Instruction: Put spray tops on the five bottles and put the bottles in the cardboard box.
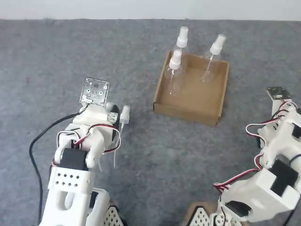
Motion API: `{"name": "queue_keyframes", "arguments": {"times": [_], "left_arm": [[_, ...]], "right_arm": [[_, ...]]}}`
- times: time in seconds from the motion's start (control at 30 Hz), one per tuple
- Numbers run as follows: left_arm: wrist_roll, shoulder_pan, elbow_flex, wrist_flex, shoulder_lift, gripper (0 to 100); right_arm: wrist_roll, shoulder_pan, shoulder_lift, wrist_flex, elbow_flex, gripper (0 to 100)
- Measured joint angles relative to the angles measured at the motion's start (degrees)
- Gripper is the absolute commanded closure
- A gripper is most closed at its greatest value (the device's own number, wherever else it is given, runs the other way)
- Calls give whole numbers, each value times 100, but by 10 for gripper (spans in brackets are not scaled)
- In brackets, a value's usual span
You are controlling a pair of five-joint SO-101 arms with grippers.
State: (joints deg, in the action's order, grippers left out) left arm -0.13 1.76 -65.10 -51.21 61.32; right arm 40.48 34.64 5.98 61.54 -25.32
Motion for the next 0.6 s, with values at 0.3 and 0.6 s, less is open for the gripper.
{"name": "queue_keyframes", "arguments": {"times": [0.3, 0.6], "left_arm": [[0, 0, 0, 0, 0, 990], [-9, 0, 1336, -571, 18, 990]], "right_arm": [[-18, -97, -220, 316, 211, 964], [-1011, -1837, -2637, 1574, 624, 966]]}}
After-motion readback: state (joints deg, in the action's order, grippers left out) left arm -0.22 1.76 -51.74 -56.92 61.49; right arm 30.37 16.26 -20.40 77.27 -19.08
